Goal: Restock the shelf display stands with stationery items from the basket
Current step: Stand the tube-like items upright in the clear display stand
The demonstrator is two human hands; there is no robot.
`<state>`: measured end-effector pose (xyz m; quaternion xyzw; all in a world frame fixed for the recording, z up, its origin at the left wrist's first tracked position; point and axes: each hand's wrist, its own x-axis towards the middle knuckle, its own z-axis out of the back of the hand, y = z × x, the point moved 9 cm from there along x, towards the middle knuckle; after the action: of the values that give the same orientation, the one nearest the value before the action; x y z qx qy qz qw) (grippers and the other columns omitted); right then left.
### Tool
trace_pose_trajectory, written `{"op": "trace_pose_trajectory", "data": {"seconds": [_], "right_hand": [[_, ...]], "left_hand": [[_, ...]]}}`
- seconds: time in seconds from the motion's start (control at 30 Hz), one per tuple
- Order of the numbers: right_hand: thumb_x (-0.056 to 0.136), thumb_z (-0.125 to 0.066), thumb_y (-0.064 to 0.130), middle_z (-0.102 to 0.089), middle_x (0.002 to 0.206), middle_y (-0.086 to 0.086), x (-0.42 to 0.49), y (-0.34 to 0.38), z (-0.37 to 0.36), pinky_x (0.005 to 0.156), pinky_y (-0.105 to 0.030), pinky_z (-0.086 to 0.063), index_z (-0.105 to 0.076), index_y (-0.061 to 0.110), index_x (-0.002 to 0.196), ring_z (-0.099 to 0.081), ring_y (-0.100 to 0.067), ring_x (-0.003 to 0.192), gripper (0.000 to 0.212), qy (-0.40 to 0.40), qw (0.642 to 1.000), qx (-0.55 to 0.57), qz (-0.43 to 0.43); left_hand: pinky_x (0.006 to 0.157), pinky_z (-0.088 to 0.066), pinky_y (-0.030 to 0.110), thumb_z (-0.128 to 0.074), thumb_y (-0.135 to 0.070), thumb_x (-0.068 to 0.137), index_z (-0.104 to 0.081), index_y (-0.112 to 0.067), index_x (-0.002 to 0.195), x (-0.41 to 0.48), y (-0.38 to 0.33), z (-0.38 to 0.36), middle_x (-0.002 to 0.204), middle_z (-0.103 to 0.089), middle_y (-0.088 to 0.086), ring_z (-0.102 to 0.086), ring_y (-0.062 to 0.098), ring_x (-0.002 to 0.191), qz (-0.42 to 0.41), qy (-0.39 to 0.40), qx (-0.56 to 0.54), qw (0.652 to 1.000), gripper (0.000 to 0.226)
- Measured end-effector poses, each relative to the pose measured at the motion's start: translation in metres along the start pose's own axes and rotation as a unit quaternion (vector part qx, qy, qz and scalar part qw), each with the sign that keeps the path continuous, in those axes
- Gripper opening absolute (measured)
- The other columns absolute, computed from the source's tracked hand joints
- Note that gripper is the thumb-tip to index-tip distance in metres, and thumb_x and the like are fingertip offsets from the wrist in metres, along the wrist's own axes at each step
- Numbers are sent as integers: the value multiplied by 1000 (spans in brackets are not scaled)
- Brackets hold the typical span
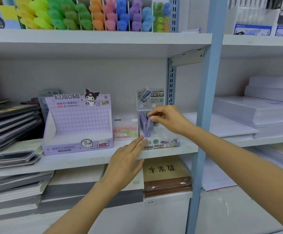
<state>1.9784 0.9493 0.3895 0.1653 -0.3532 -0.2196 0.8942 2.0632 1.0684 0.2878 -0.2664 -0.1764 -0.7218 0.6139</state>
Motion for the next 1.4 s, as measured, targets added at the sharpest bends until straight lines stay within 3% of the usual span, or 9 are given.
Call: {"op": "trace_pose_trajectory", "data": {"seconds": [0.27,0.43,0.57,0.67,0.83,0.93,1.07,1.27,1.4], "right_hand": [[87,-70,12,-66,89,0,-5,1,-21,83,-36,-56,-73,10,94,-65,-15,83,8,-42,999,18,3],[89,-67,18,-58,102,-6,-18,3,-19,87,-34,-51,-72,11,105,-57,-15,89,18,-69,997,-23,11],[93,-61,10,-62,95,-4,-57,46,-24,75,-24,-49,-71,6,102,-55,-9,85,14,-122,982,1,145],[95,-58,13,-65,88,1,-97,67,-85,70,-21,-47,-70,9,98,-57,-7,79,13,-36,977,37,205],[96,-57,19,-68,93,3,-173,32,-238,68,-24,-49,-70,12,103,-57,-6,77,16,178,973,102,105],[97,-56,23,-69,97,1,-224,-3,-321,74,-32,-51,-69,14,106,-59,-10,79,18,302,947,101,32],[97,-56,24,-67,109,-4,-303,-52,-402,84,-40,-51,-64,12,116,-62,-19,93,24,425,897,88,-82],[95,-58,27,-41,139,-11,-417,-89,-466,91,-40,-45,-44,15,137,-51,-30,113,46,567,810,39,-142],[93,-62,23,-41,131,-10,-446,-87,-485,87,-36,-42,-44,14,136,-49,-29,110,47,547,825,35,-137]], "left_hand": [[107,-35,29,-53,-23,94,-24,-29,152,-2,2,-7,160,-20,-10,-42,13,131,-1,3,-2,1000,66],[113,-28,29,-54,-24,94,-23,-33,152,-6,1,-6,161,-14,-12,-32,11,139,-3,4,-47,999,66],[106,-34,32,-57,-9,88,-54,-20,133,-43,7,6,147,-42,3,-42,21,130,7,-122,-62,991,46],[92,-32,26,-52,-9,83,-57,-15,117,-97,18,-18,121,-54,8,-50,22,108,50,-176,-44,982,35],[75,-44,35,-64,3,80,-57,-9,116,-221,56,-131,108,-56,7,-53,26,90,193,-9,-90,977,39],[91,-43,37,-58,-8,90,-54,-9,128,-310,71,-203,130,-53,8,-53,30,114,276,189,-87,939,37],[117,-20,31,-34,-37,104,-3,-16,155,-423,65,-267,163,4,0,-10,16,149,344,437,-58,829,64],[117,-17,26,-26,-41,104,8,-15,154,-459,58,-285,159,21,-1,-7,11,149,338,429,-60,836,65],[114,-23,24,-30,-36,104,5,-16,154,-461,56,-285,159,20,-3,-19,11,145,346,384,-92,851,64]]}}
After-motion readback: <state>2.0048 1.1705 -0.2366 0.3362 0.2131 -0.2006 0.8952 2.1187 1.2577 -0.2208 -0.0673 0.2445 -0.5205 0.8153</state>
